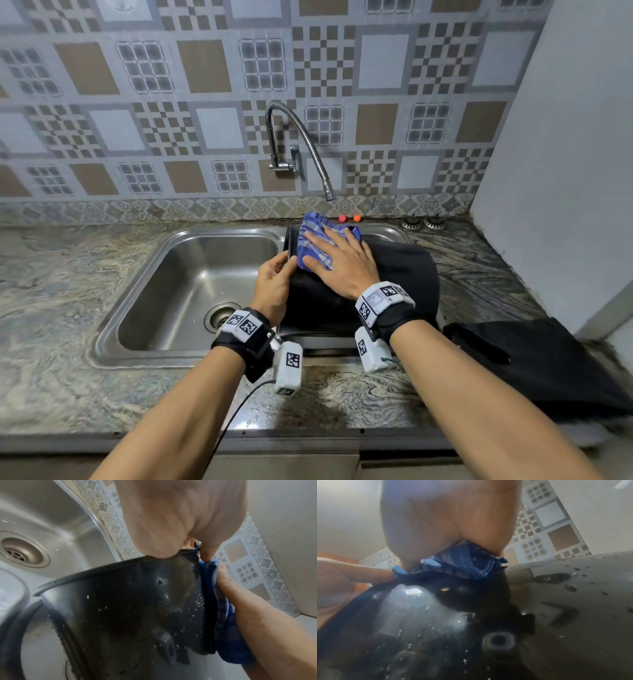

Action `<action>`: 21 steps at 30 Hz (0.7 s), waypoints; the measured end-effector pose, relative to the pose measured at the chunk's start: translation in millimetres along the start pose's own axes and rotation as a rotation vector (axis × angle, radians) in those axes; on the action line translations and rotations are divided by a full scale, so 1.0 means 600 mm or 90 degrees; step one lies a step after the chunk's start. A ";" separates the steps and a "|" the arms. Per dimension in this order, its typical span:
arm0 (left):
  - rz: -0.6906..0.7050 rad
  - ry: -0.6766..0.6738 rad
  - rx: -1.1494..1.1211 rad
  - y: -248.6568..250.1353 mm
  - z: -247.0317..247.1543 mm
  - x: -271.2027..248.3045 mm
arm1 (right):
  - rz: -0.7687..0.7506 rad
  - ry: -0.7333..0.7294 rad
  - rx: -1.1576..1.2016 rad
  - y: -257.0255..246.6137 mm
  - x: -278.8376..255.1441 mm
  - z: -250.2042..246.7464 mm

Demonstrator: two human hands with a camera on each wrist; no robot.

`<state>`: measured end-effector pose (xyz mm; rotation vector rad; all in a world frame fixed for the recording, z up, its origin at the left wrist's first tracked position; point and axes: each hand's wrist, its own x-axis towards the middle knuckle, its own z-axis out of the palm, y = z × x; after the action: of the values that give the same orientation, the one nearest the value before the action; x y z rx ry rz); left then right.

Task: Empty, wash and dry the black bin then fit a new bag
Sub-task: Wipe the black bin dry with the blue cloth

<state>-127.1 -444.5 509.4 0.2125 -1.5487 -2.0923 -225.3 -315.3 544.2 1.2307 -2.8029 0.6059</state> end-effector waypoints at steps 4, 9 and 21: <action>-0.011 0.004 -0.030 0.017 -0.006 0.001 | -0.010 0.050 -0.029 -0.011 0.005 0.005; -0.031 0.032 -0.044 0.024 -0.013 0.010 | -0.007 0.173 -0.013 -0.008 0.022 0.010; -0.070 0.009 -0.034 0.010 -0.029 0.026 | 0.272 0.275 -0.062 0.145 -0.041 -0.002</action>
<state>-130.9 -468.3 512.0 0.2982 -1.5014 -2.2099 -270.3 -244.3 511.2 0.4118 -2.6748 0.6445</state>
